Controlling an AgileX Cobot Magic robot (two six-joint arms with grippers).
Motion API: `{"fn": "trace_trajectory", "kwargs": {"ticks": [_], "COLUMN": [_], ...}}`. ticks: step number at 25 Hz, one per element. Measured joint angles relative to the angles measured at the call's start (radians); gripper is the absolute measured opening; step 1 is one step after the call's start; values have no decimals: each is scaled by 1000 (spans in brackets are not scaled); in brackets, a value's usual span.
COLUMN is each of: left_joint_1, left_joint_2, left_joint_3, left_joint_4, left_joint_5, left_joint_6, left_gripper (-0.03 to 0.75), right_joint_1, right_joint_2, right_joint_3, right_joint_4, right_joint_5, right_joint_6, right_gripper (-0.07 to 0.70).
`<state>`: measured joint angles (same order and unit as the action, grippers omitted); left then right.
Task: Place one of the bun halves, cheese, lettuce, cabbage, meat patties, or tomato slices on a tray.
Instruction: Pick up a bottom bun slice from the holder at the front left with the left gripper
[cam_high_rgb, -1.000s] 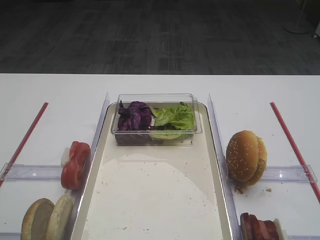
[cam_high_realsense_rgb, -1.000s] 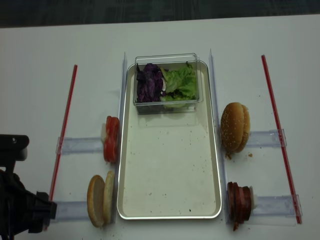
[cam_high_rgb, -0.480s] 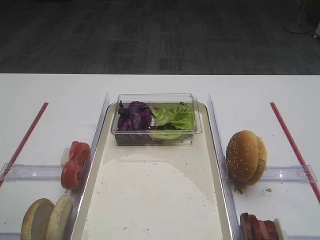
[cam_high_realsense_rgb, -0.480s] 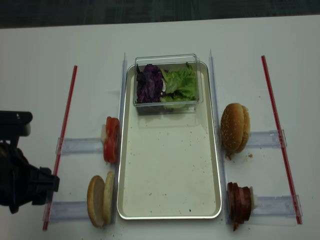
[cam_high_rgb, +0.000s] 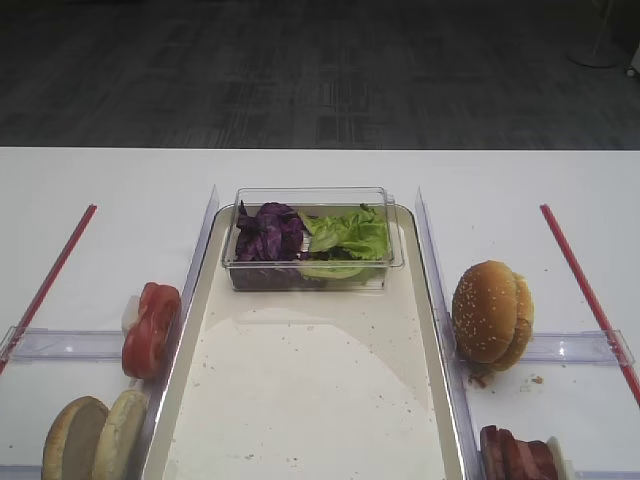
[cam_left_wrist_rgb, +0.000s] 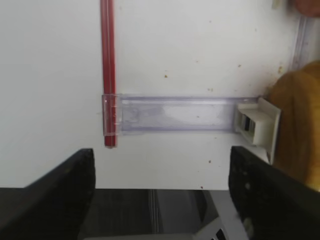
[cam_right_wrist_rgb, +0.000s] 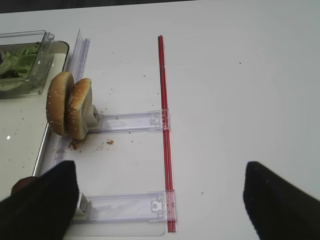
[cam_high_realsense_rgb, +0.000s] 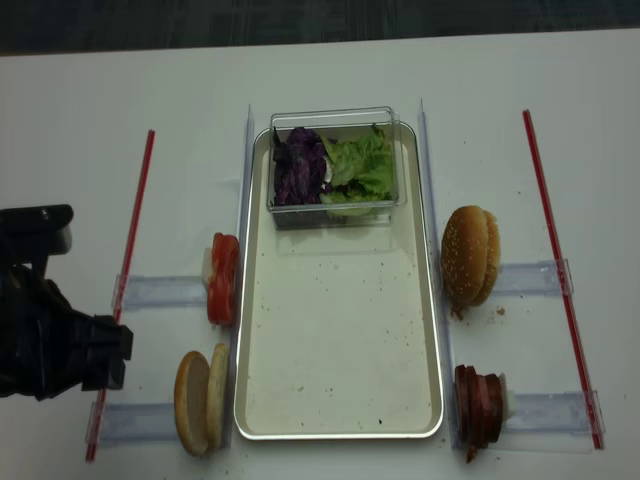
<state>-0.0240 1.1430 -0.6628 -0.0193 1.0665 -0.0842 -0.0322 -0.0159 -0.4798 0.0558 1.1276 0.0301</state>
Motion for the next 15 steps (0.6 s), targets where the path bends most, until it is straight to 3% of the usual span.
{"fn": "trace_trajectory", "kwargs": {"ticks": [9, 15], "left_joint_1": [-10, -132], "left_joint_2": [0, 0], "left_joint_3": [0, -18], "left_joint_4": [-37, -35], "left_joint_5": [0, -5], "left_joint_6": [0, -71], "left_gripper": [509, 509], "right_joint_1": [0, 0], "right_joint_2": [0, 0], "right_joint_3": [0, 0], "right_joint_4": [0, 0], "right_joint_5": [0, 0], "right_joint_6": [0, 0], "right_gripper": [678, 678]}}
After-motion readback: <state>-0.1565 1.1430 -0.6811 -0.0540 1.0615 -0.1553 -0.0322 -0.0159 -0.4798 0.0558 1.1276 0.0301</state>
